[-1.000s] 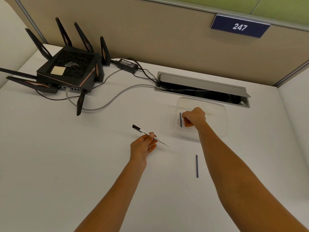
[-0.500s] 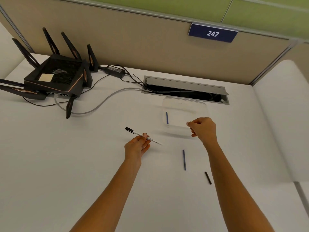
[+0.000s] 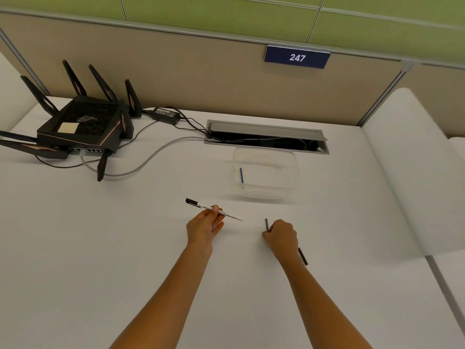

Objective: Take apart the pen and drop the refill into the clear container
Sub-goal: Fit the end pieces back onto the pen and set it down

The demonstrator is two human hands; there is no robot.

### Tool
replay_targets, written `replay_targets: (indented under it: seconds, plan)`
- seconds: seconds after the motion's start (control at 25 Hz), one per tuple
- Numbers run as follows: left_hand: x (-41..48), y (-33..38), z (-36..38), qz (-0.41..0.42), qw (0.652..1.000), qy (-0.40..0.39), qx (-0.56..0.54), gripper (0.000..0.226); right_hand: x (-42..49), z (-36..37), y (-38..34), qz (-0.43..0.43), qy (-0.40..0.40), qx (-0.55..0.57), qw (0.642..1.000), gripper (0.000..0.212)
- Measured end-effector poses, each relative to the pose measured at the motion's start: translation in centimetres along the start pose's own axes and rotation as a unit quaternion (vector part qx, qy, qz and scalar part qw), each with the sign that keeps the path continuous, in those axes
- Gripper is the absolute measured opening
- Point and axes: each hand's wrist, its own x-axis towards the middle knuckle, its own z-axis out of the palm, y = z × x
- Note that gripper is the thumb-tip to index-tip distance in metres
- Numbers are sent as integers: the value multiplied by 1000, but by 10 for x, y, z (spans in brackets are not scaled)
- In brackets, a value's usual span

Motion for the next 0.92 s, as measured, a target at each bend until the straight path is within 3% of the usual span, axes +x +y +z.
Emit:
replay_targets:
  seconds: [0.2, 0.32, 0.56, 0.92]
  plan:
    - [-10, -3, -5, -5, 1000, -8, -14, 25, -12, 5, 1, -19, 5, 10, 1000, 6]
    - [-14, -2, -5, -9, 1000, -14, -18, 18, -21, -7, 1, -42, 11, 103, 994, 1]
    - [-17, 6, 0, -11, 999, -17, -30, 12, -45, -41, -12, -139, 21, 261, 955, 18]
    - [-24, 13, 12, -3, 999, -24, -45, 10, -66, -62, -18, -186, 80, 273, 940, 17]
